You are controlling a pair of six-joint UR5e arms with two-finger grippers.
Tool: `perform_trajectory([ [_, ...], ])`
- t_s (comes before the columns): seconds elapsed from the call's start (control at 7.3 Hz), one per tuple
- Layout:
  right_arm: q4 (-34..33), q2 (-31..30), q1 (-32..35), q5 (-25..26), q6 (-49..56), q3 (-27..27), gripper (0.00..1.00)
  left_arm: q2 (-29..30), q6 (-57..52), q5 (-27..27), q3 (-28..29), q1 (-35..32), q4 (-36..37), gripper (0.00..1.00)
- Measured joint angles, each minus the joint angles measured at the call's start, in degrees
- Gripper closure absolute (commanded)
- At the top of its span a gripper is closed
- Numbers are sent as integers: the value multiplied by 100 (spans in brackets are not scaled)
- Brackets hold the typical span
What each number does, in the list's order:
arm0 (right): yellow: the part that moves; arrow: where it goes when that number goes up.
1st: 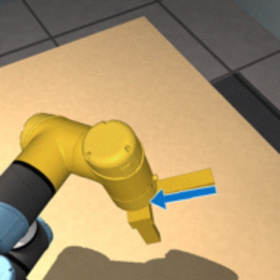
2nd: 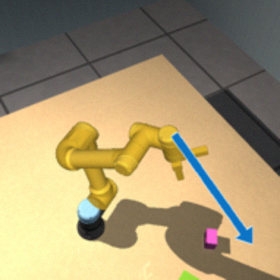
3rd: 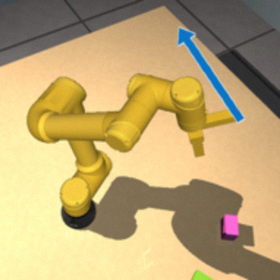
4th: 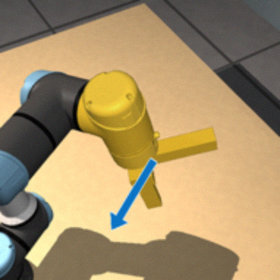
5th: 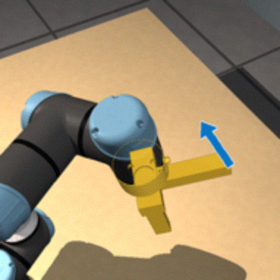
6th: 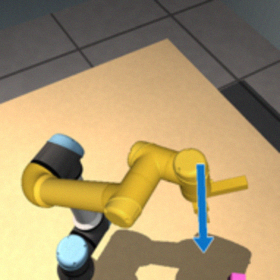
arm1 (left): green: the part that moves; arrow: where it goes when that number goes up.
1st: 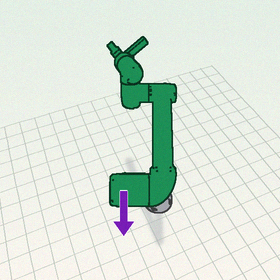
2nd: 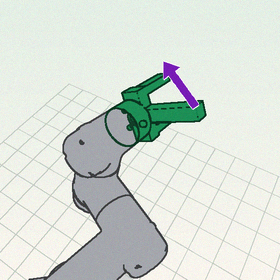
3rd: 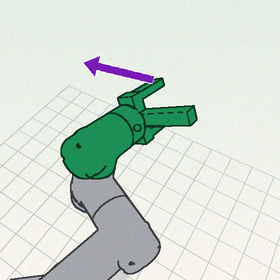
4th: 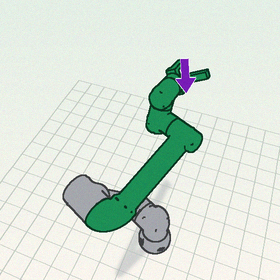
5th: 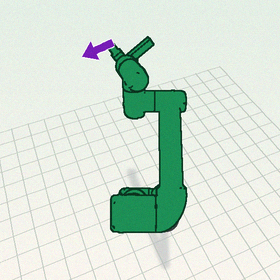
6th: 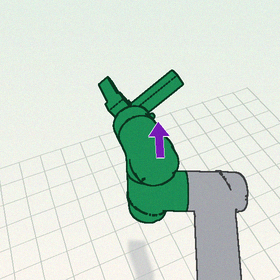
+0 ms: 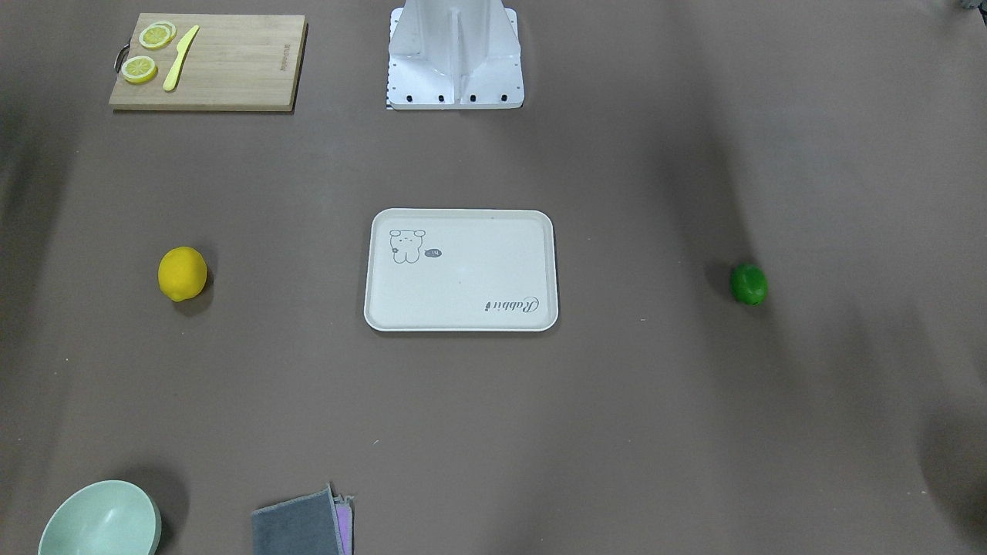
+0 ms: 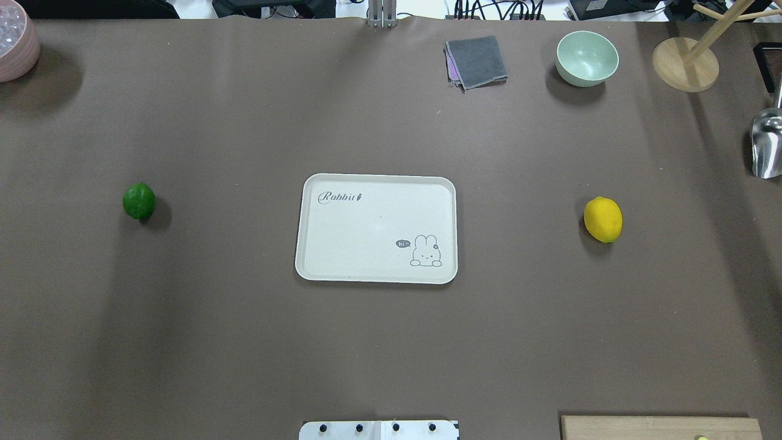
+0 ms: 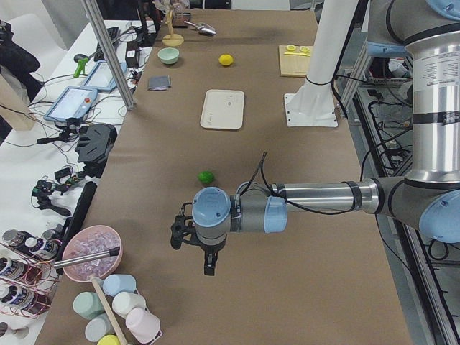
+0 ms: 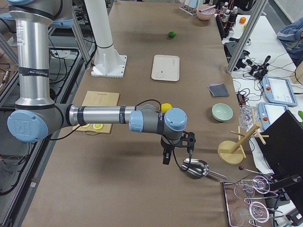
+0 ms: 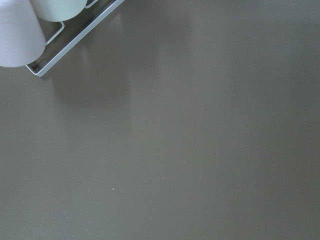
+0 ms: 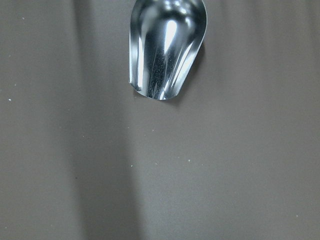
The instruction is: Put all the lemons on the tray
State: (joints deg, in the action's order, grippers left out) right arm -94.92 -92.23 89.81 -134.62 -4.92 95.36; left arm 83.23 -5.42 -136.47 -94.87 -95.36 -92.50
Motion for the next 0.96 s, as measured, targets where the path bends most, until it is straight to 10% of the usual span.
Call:
perform_trajectory([
  [0.96,-267,430,-456,-417,-213,56,0,222,39,51,-30,132,-204,2],
])
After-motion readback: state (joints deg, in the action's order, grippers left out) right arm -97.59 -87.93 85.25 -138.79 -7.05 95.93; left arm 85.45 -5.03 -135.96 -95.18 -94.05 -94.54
